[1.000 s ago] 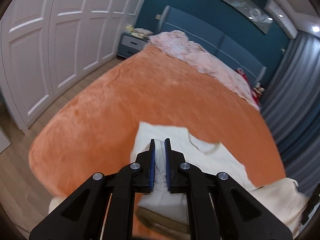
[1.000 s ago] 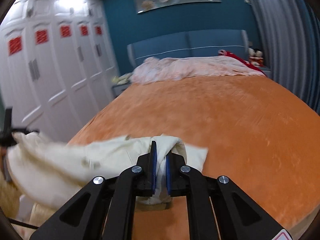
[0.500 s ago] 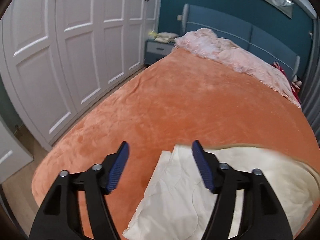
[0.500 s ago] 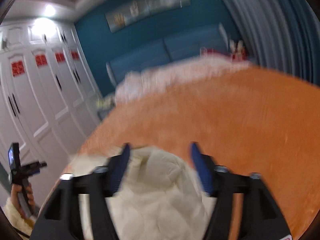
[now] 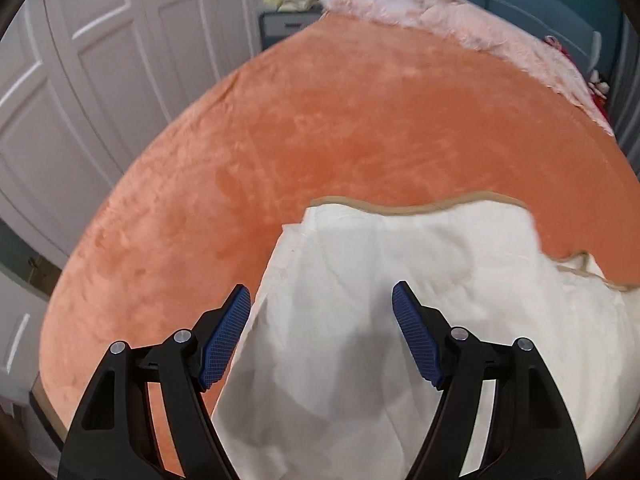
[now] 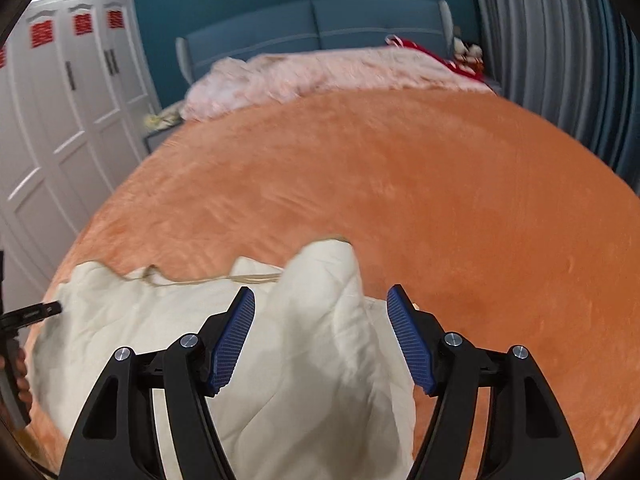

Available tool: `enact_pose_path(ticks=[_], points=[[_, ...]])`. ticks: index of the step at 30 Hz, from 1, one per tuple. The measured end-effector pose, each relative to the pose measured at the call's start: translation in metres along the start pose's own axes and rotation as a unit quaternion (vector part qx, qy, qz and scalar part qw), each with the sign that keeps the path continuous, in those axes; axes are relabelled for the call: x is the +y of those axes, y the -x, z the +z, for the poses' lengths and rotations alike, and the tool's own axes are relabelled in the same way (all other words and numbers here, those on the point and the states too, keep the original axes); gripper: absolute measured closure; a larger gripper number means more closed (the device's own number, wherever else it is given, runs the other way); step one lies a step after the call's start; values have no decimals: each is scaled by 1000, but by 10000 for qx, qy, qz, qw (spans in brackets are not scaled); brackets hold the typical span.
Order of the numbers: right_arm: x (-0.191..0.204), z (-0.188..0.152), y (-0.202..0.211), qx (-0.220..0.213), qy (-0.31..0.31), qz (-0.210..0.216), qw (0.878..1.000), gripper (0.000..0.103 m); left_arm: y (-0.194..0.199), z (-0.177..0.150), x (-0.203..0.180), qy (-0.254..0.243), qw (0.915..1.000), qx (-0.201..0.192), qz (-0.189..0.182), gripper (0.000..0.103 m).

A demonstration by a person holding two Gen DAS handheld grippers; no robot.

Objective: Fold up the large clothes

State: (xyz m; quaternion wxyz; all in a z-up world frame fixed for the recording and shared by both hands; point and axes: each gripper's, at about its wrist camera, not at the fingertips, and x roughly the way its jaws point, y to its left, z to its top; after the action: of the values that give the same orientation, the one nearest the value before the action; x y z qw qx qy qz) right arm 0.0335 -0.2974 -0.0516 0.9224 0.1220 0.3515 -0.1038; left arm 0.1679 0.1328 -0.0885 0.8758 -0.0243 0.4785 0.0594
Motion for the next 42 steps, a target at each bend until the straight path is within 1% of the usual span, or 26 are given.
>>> enact_pose_path(ticks=[1, 2, 3, 4, 5, 6, 7, 8, 10, 11, 14, 17, 25, 30, 33, 35, 36, 37, 38, 40, 41, 42], points=[[1, -2, -5, 72, -26, -5, 10000, 36, -6, 2, 3, 91, 9999, 44, -32, 32], [-1, -3, -17, 218, -90, -6, 9997, 41, -13, 4, 7, 240, 9996, 112, -71, 32], [0, -4, -26, 309, -110, 23, 9995, 50, -20, 6, 11, 359, 9991, 176, -118, 31], [2, -5, -36, 452, -102, 94, 9989, 71, -25, 6, 11, 411, 9988, 225, -145, 31], [3, -5, -42, 557, -93, 115, 9983, 90, -32, 7, 12, 450, 9985, 280, -149, 31], [4, -6, -45, 572, -85, 105, 9983, 93, -36, 7, 10, 447, 9985, 298, -129, 33], [6, -4, -43, 419, -86, 83, 9990, 94, -39, 7, 7, 409, 9986, 310, -96, 34], [5, -3, -38, 252, -106, -2, 9996, 94, -42, 8, 4, 351, 9990, 269, -36, 35], [1, -3, -33, 87, -238, -127, 9996, 95, -45, 9, 0, 302, 9993, 217, 36, 34], [-4, -6, -40, 139, -331, -211, 9991, 95, -50, 7, -2, 285, 9994, 204, 74, 34], [-12, -20, -64, 515, -383, -386, 9972, 95, -63, 3, -3, 243, 9994, 190, 155, 34], [-12, -30, -75, 615, -280, -492, 9965, 95, -71, -1, -7, 193, 9995, 82, 239, 33], [-9, -39, -93, 639, -167, -604, 9960, 94, -84, -5, -6, 302, 9991, -26, 298, 25], [-9, -43, -93, 528, -195, -603, 9966, 93, -87, -6, -9, 266, 9988, -84, 410, 22], [-9, -39, -86, 499, -203, -600, 9967, 89, -85, -4, -9, 259, 9986, -41, 463, 20], [-8, -31, -67, 366, -250, -679, 9967, 85, -75, 0, -8, 195, 9985, -31, 517, 21], [-7, -28, -50, 128, -306, -694, 9970, 84, -61, 1, -9, 118, 9983, -74, 561, 25], [-6, -24, -24, -253, -359, -657, 9969, 79, -45, 2, -10, 74, 9984, -153, 541, 28], [-2, -22, -6, -492, -341, -682, 9959, 73, -25, 2, -12, 57, 9986, -263, 451, 28], [11, -19, 23, -833, -229, -608, 9944, 72, 5, 1, -19, 58, 9987, -452, 230, 28], [22, -17, 31, -837, -171, -348, 9957, 72, 25, -2, -29, 38, 9982, -591, 10, 28], [35, -17, 30, -710, -95, -112, 9974, 72, 38, -4, -41, -33, 9976, -665, -176, 28]])
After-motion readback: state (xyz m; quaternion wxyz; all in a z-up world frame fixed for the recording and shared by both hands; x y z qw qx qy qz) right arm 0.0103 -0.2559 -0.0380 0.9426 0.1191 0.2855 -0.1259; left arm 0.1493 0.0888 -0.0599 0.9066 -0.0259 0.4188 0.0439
